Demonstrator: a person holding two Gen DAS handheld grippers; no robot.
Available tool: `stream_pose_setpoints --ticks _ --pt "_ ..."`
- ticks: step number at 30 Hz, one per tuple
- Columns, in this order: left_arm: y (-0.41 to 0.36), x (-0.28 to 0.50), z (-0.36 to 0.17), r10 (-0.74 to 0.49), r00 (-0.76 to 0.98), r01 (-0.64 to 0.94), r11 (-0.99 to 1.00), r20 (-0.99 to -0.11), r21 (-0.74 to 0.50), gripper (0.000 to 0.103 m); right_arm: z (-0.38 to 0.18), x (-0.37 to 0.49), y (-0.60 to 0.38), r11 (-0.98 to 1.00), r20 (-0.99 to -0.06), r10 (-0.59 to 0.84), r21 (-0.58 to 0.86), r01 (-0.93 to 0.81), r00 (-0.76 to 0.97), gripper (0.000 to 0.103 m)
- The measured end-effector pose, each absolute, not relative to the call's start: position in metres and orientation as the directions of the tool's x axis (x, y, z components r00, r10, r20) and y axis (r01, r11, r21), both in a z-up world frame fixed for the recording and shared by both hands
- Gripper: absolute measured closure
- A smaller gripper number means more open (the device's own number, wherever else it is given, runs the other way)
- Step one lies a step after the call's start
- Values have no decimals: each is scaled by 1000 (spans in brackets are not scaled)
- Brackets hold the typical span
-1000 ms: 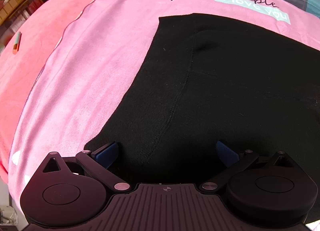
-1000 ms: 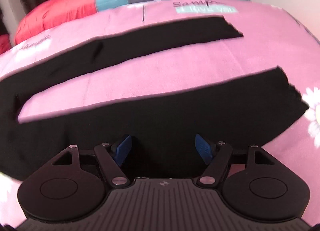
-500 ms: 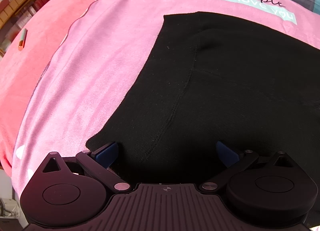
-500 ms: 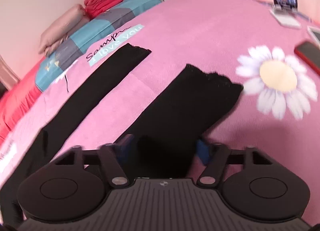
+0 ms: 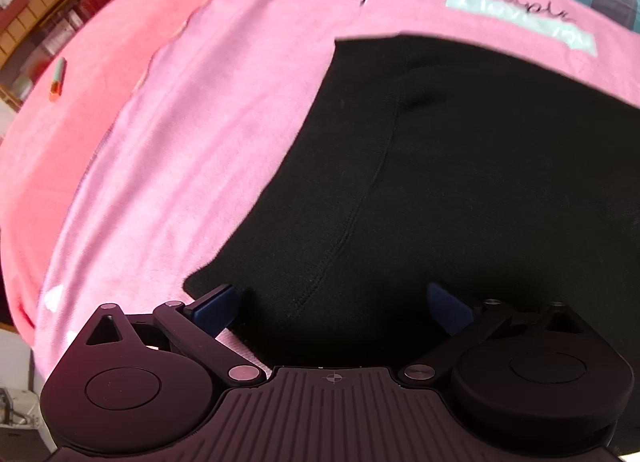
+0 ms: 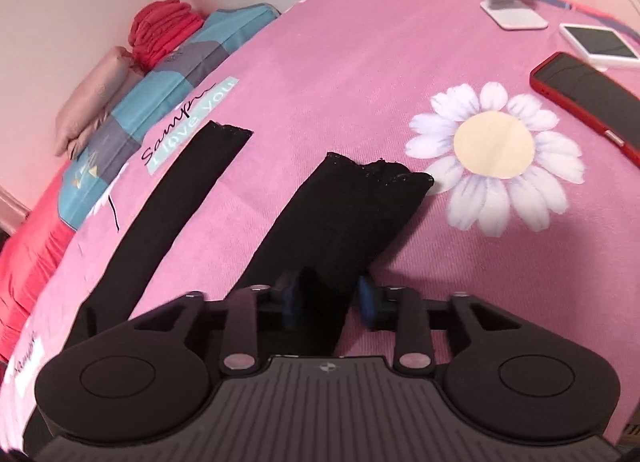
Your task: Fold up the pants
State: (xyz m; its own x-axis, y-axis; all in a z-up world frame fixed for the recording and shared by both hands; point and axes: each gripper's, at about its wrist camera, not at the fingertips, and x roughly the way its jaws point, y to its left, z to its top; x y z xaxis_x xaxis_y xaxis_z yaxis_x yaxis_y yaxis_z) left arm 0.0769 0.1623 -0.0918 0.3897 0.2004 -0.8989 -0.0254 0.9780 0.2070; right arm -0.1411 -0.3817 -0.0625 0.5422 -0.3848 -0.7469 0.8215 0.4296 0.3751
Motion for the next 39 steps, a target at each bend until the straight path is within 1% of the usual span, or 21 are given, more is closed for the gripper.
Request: stream_pose_setpoints --ticks 5,11,23,26,28,30,32,34,35,37,39 --pt "143 66 -63 225 470 20 964 -854 265 0 -53 -135 -352 537 -739 -387 306 786 552 37" --pt "136 61 -51 207 487 27 968 -849 251 0 -52 -121 -331 586 -762 -347 279 761 547 32" --pt "138 59 -53 198 469 26 971 -861 237 0 -48 -110 -326 597 -767 -338 273 754 545 31" --pt "146 56 -54 175 453 23 978 -874 208 0 -45 -115 -333 588 -754 -373 260 766 541 31" --pt "158 51 -54 151 435 4 985 -888 170 0 -41 -121 -345 559 -736 -434 232 796 519 28" --pt "172 45 -54 120 416 -20 992 -901 123 0 -37 -130 -360 489 -735 -498 199 849 459 27" --pt "187 34 -52 86 401 -47 996 -912 74 0 -31 -140 -367 481 -721 -506 219 849 473 27" --pt "202 21 -52 26 386 -67 998 -922 0 0 -30 -147 -366 518 -734 -436 268 812 520 29" --pt "209 16 -53 -17 371 -72 996 -928 -47 0 -32 -150 -364 539 -747 -370 312 782 553 31" --pt "222 9 -60 -108 336 -104 983 -935 -151 0 -43 -156 -358 545 -761 -183 448 709 622 33" --pt "231 7 -69 -208 316 -130 957 -926 -260 0 -58 -158 -352 509 -756 -35 550 663 654 34"
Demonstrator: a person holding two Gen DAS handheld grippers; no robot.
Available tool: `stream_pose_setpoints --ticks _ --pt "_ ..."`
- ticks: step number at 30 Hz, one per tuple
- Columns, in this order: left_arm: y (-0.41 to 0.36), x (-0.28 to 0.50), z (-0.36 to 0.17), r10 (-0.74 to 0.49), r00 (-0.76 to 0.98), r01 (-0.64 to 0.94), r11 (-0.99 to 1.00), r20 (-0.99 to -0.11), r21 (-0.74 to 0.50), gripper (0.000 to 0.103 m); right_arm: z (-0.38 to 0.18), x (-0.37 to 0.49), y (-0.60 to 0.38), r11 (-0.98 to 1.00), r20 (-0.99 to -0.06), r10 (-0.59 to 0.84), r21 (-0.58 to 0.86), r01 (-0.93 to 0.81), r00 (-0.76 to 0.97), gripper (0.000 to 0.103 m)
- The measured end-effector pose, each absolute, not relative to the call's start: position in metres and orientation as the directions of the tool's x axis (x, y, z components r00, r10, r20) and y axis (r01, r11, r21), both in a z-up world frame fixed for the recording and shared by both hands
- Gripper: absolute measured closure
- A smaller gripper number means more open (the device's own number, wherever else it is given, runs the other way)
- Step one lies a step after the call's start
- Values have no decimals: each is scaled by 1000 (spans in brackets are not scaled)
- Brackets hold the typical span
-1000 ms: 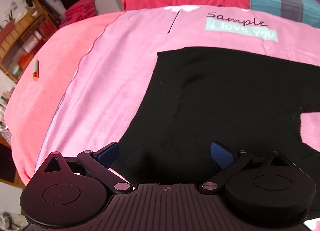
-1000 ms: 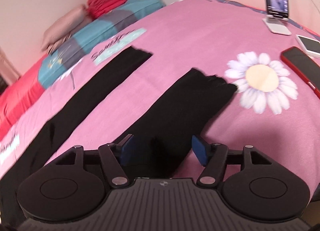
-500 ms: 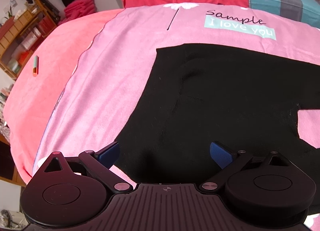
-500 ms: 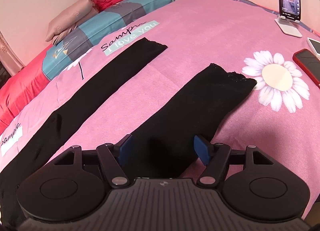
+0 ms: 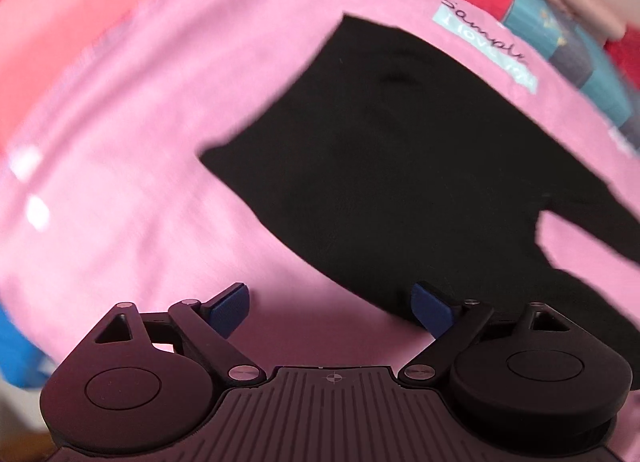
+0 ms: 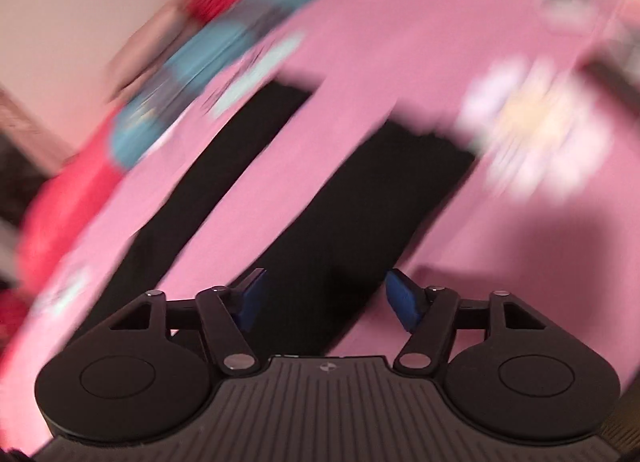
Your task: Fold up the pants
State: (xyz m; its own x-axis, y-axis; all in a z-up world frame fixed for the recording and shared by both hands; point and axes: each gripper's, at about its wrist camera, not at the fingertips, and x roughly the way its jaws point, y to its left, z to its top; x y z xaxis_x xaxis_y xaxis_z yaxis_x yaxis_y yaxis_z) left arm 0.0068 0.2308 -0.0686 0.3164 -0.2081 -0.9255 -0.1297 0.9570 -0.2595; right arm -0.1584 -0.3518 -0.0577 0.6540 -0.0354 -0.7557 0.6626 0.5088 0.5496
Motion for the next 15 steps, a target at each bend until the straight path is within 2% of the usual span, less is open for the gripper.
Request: stream_pose_setpoints --ticks 2,7,12,13,15 --pt "234 11 -79 -271 303 -160 931 -914 -329 0 -74 -156 -347 478 -760 52 589 651 648 35" --pt "236 26 -99 -354 329 -220 873 -875 -436 0 -86 -153 -357 409 -728 53 640 651 683 39" --pt "234 30 -97 -370 368 -221 856 -853 -467 0 -98 -158 -369 283 -685 68 710 645 725 46" --pt "235 30 -96 -372 379 -225 851 -847 -474 0 -99 -158 -370 287 -688 66 707 646 723 49" --pt "240 32 -96 -356 379 -247 851 -854 -464 0 -97 -157 -367 328 -710 71 680 655 701 70"
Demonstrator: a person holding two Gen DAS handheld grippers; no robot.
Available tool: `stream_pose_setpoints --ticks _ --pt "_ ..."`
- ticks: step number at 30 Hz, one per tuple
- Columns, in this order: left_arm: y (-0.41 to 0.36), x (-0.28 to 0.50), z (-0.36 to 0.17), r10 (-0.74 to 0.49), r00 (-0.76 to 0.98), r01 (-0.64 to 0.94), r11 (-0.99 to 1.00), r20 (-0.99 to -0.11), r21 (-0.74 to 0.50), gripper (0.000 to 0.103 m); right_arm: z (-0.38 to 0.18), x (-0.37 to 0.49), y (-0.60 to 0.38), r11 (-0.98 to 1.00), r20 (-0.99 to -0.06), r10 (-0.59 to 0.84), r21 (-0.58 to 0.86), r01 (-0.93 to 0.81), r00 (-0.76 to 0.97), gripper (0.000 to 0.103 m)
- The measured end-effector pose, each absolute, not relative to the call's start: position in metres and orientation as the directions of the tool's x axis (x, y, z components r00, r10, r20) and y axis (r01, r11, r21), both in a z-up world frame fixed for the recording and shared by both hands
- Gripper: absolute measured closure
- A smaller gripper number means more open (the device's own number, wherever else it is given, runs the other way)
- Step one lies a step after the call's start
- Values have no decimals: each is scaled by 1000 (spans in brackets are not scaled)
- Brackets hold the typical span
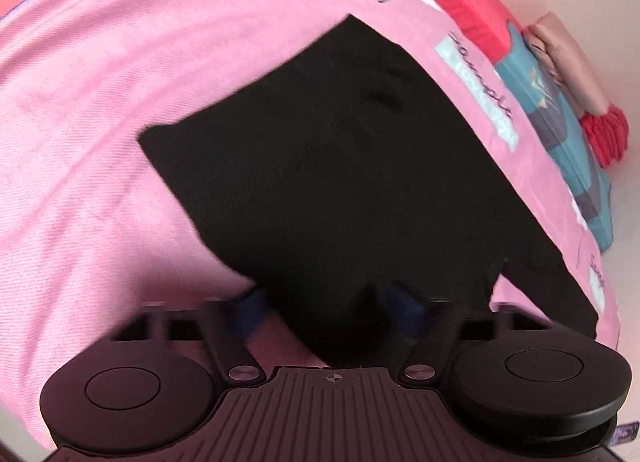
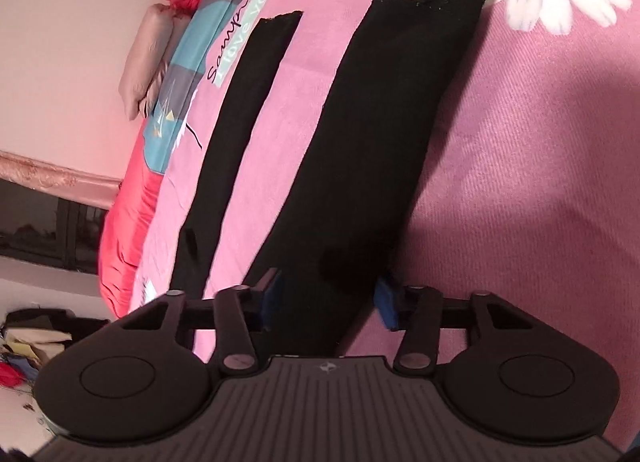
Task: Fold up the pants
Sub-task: 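Lift the cuffs with the right tool and fold them toward the waistband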
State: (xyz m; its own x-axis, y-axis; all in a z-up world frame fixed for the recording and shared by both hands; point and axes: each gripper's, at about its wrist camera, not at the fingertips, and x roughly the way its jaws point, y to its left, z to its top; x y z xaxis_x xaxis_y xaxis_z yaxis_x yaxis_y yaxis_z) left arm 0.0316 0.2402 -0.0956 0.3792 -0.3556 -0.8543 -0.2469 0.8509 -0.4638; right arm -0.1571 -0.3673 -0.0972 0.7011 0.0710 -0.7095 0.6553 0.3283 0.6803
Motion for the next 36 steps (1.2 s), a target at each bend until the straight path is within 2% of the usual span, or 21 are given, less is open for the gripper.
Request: stream_pose_setpoints --ticks 1,2,3,4,6,8,12,18,21,27,30,31,36 --pt "243 32 -96 -343 376 -259 853 -861 -453 7 -97 -157 -368 353 -725 65 659 664 686 75" --pt "245 34 -97 -336 375 -270 852 -864 -448 10 -97 -156 -370 363 -735 64 648 670 676 85" --pt "247 34 -97 -334 372 -279 850 -866 -448 16 -98 -156 -373 352 -733 66 652 671 677 89" --pt "249 36 -97 -336 371 -289 844 -866 -452 26 -99 -155 -375 337 -730 67 658 673 680 90" --pt "250 38 -93 -338 373 -306 834 -864 -458 31 -99 -150 -376 341 -743 58 642 686 667 95" --pt "248 40 -82 -339 401 -298 830 -851 -472 32 -89 -143 -373 400 -758 40 609 685 651 95" --pt "244 55 -52 -334 453 -252 841 -826 -478 32 -62 -124 -376 474 -718 30 623 623 695 96" --pt "230 108 -25 -316 493 -215 859 -811 -465 33 -26 -50 -398 562 -709 59 606 564 703 96" --pt "222 142 -24 -277 502 -202 883 -819 -423 45 -19 -2 -409 613 -726 80 576 540 683 96" --pt "196 211 -55 -213 429 -227 915 -878 -333 43 -46 92 -426 654 -784 131 528 541 607 96" --pt "193 209 -52 -198 409 -196 934 -891 -298 8 -65 116 -431 627 -825 149 505 593 545 95" --pt "192 207 -52 -160 381 -201 947 -911 -250 0 -68 116 -430 639 -833 153 494 589 532 95" --pt "191 210 -57 28 255 -205 978 -967 -25 0 -64 75 -424 677 -808 165 510 530 566 96"
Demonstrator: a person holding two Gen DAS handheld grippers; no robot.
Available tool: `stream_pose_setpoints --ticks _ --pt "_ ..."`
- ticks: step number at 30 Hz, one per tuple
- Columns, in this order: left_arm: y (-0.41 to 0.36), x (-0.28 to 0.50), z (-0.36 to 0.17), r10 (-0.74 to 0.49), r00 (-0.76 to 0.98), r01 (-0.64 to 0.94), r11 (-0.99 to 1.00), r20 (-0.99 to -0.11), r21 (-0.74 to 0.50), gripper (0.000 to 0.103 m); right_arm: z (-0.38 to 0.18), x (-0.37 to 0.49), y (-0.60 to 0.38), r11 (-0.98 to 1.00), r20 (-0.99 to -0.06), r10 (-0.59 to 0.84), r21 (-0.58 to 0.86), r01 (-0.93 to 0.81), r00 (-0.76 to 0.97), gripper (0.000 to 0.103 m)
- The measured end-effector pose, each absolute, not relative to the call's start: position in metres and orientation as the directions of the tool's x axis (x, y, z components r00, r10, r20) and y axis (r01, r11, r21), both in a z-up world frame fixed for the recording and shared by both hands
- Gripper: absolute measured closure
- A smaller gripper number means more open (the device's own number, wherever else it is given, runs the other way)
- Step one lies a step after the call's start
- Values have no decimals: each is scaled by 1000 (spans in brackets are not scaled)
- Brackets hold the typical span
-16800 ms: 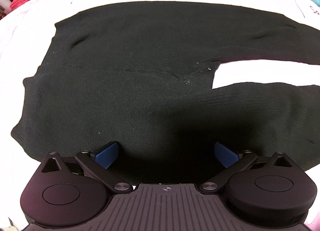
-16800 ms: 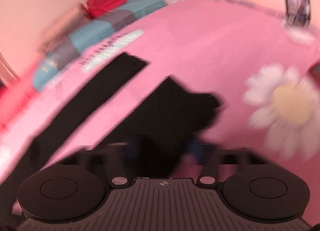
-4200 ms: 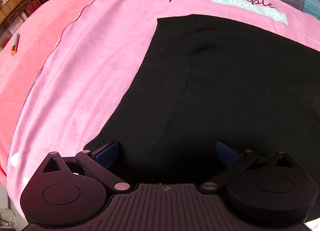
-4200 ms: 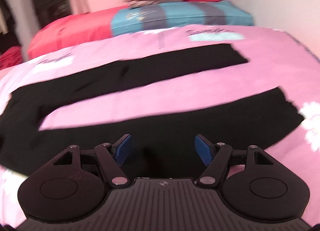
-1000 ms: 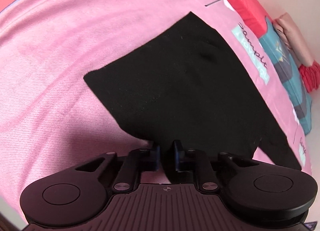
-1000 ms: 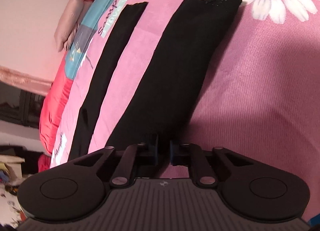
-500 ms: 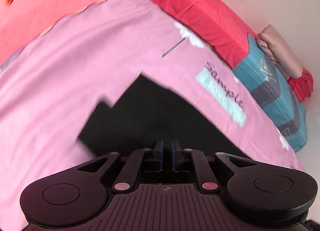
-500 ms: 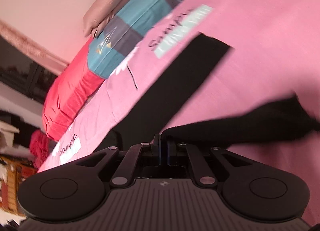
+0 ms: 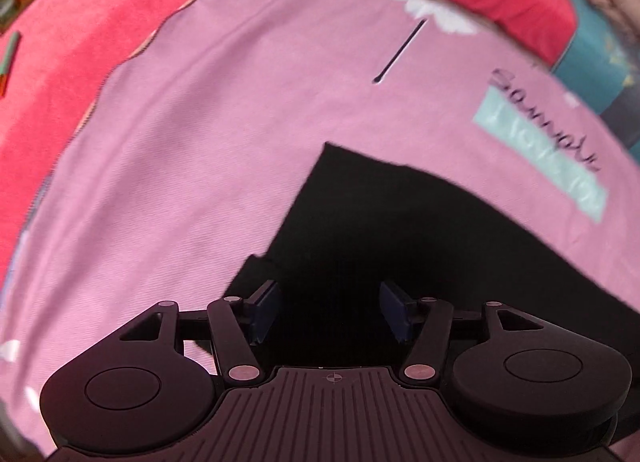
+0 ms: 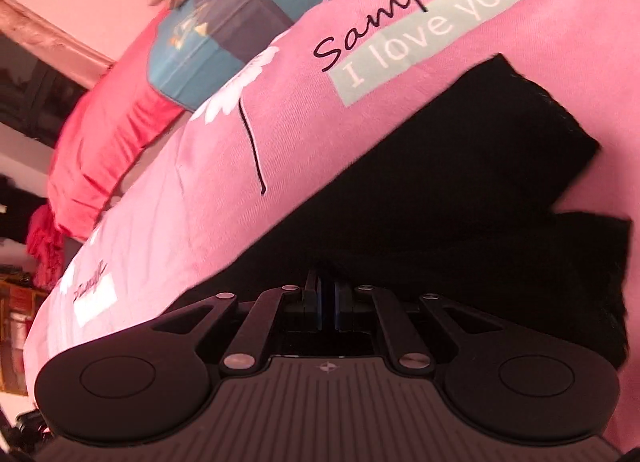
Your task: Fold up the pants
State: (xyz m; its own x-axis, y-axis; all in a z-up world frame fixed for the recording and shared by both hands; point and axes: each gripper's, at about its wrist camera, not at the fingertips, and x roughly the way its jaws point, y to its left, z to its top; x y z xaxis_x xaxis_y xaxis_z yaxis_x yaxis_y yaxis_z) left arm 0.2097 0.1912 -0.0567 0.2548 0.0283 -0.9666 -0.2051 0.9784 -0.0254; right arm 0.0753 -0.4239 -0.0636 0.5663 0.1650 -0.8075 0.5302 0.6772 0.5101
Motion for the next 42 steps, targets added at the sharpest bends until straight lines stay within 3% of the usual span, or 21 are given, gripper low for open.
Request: stream_pose_setpoints --ticks 7,10,15,19,21,26,28,34,38,40,42 --pt "153 228 -75 99 192 -193 979 -976 62 0 -55 -10 -403 685 -796 168 518 512 582 96" --pt "138 211 -96 283 145 -102 957 -948 270 0 -61 -52 -397 654 -811 152 511 557 565 96" --pt "166 132 -79 233 199 -61 972 -952 225 0 -76 -111 -390 597 -829 126 502 625 545 96" --pt "210 69 -81 207 131 -140 972 -969 189 0 -80 -131 -391 533 -791 119 560 634 600 96" --pt "234 44 -84 154 117 -221 967 -981 126 0 -82 -134 -393 507 -782 114 577 641 613 96" --pt "276 3 -77 -208 271 -450 836 -940 -315 0 -86 -141 -395 446 -759 117 616 649 640 93" --pt "276 9 -78 -285 302 -470 786 -910 -402 0 -86 -143 -395 442 -759 118 618 651 640 93" --pt "252 40 -93 -337 256 -524 740 -906 -423 0 -89 -140 -391 452 -753 110 619 643 648 92" --pt "252 34 -90 -362 319 -543 688 -876 -482 0 -93 -149 -392 405 -731 121 654 639 672 89" --pt "259 34 -92 -380 341 -564 649 -860 -511 0 -93 -156 -394 375 -714 116 675 636 690 81" --pt "263 38 -93 -375 346 -583 632 -860 -510 0 -92 -163 -397 344 -690 98 700 626 717 61"
